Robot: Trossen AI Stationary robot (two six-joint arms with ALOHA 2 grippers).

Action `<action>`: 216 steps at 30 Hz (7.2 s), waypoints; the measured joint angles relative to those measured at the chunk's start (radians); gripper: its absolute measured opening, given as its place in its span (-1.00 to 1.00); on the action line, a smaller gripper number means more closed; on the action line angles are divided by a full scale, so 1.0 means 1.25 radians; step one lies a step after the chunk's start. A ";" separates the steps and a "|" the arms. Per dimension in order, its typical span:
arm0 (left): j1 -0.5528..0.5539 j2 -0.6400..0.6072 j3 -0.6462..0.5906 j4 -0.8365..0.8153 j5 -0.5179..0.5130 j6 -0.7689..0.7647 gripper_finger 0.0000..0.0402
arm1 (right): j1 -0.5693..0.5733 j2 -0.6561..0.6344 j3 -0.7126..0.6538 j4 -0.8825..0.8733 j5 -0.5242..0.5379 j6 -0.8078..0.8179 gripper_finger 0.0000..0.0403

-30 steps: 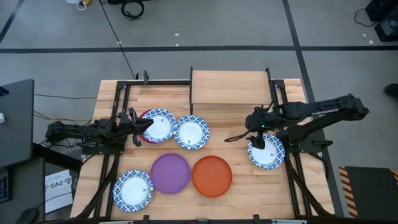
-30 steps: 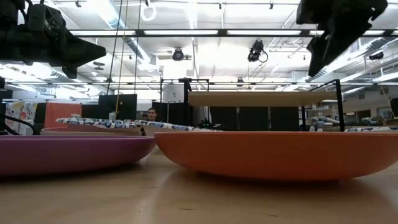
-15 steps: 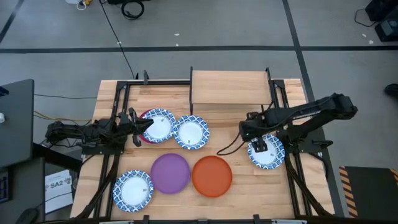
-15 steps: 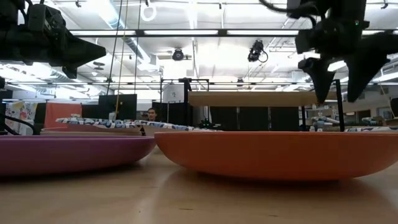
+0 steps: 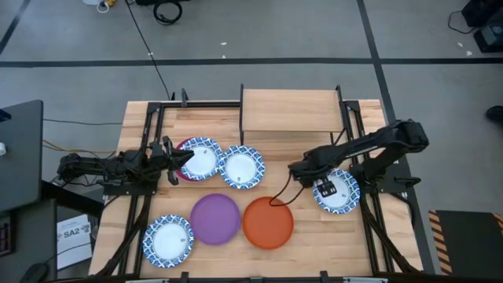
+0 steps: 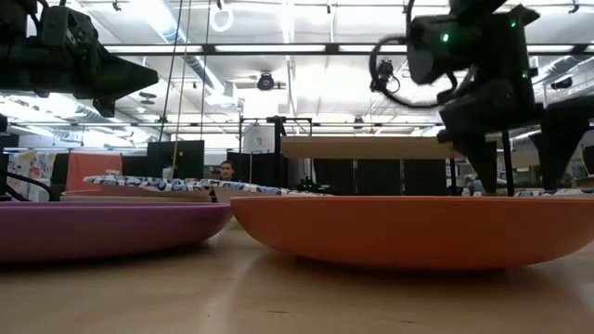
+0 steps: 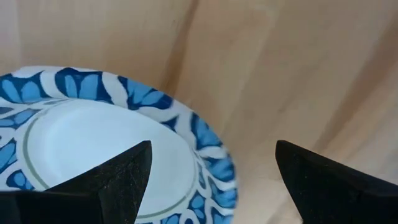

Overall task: Place and stack plates onto a shelf
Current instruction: Put the white patterned bowl on the shelf, then put the violet plate on the shelf

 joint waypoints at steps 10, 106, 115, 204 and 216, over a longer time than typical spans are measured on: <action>0.000 0.000 0.000 0.000 0.000 0.000 -0.76 | -0.030 0.093 0.000 0.000 -0.011 -0.026 0.72; 0.000 0.000 0.000 0.000 0.000 0.000 -0.76 | -0.313 0.025 0.608 -0.398 -0.056 -0.125 -0.86; 0.000 0.000 0.000 0.000 0.000 0.000 -0.76 | -0.531 -0.078 0.613 -0.393 -0.042 -0.170 -0.86; 0.000 0.000 0.000 0.000 0.000 0.000 -0.76 | -1.015 0.074 0.612 -0.247 -0.140 -0.019 -0.12; 0.000 0.000 0.000 0.000 0.000 0.000 -0.76 | -1.015 0.074 0.612 -0.242 -0.126 -0.016 0.13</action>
